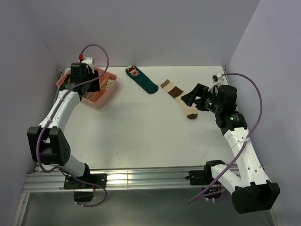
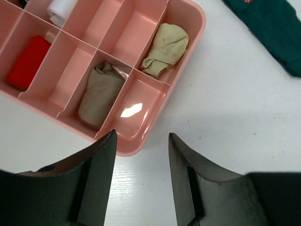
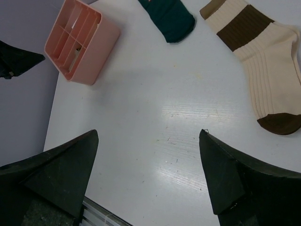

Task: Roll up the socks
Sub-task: Move the sock to the center of the board.

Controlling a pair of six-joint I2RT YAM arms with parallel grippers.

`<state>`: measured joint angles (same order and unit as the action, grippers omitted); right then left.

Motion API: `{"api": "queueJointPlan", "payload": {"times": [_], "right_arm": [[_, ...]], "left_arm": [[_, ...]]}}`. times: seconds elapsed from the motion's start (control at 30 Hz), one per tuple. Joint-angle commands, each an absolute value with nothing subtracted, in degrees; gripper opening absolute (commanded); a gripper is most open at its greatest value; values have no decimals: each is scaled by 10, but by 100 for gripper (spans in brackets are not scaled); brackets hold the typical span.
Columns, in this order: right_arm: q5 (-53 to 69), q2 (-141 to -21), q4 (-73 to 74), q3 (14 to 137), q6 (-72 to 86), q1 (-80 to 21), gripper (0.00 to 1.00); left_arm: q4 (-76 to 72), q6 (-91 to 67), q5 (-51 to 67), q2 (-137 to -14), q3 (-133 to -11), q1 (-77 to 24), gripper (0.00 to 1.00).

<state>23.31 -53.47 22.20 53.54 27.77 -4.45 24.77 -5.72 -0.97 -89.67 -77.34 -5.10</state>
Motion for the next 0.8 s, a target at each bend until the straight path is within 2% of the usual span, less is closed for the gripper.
{"api": "queueJointPlan", "payload": {"times": [0.0,0.13,0.3,0.77], "right_arm": [[228,-523,231,554,274,-41,96],[217,-512,236,558,272,-40,100],[202,-517,238,567,269,-40,100],[135,-613,199,566,300,-41,90]], "left_arm": [[236,-73,-26,-839,-754,-51,53],[240,-86,-25,-801,-734,-51,53],[240,-105,-26,-724,-707,-51,54],[296,-142,-36,-520,-610,-53,63]]}}
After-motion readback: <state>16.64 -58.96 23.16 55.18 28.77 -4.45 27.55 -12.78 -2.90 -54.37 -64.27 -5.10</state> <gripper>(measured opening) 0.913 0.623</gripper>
